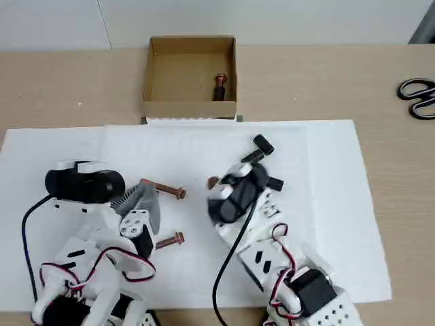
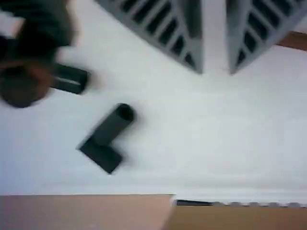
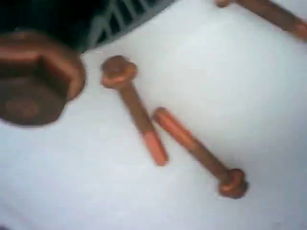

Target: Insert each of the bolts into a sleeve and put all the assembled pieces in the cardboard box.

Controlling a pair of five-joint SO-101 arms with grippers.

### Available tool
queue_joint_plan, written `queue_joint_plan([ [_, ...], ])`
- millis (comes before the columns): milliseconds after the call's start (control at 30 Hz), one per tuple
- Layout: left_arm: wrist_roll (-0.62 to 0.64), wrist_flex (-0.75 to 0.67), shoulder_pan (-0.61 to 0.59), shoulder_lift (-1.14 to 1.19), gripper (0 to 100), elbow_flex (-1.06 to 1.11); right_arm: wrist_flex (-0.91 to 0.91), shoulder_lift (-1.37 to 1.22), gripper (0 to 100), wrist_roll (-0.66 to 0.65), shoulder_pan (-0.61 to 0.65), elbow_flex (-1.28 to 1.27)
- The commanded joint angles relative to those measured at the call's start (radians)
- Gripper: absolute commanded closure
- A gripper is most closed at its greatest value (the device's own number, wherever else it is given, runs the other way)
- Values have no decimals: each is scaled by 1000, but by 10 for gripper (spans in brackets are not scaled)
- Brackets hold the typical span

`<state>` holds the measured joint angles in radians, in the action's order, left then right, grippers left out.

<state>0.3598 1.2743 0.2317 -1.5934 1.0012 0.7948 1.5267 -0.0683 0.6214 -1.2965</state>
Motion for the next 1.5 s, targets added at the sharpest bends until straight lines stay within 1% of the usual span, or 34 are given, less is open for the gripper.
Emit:
queue_joint_plan([
  [0,-83,-77,-80,0,993,81,-31,4,995,-5,-59,8],
  [100,-152,-153,-129,0,993,220,-31,12,995,-5,-90,-40],
  [200,-169,-232,-144,0,993,344,-31,12,995,8,-131,-77],
  [300,-170,-287,-143,0,993,447,-39,4,995,63,-162,-78],
  [433,-170,-315,-152,0,993,518,-35,1,995,87,-191,-41],
  [567,-170,-313,-166,0,993,549,-18,-67,995,89,-214,80],
  [767,-173,-331,-166,-2,993,581,65,-444,995,166,-249,433],
  [1167,-173,-333,-166,-2,993,581,65,-1196,995,161,-271,1059],
  [1467,-172,-333,-167,-2,993,581,65,-1739,995,161,-278,1685],
])
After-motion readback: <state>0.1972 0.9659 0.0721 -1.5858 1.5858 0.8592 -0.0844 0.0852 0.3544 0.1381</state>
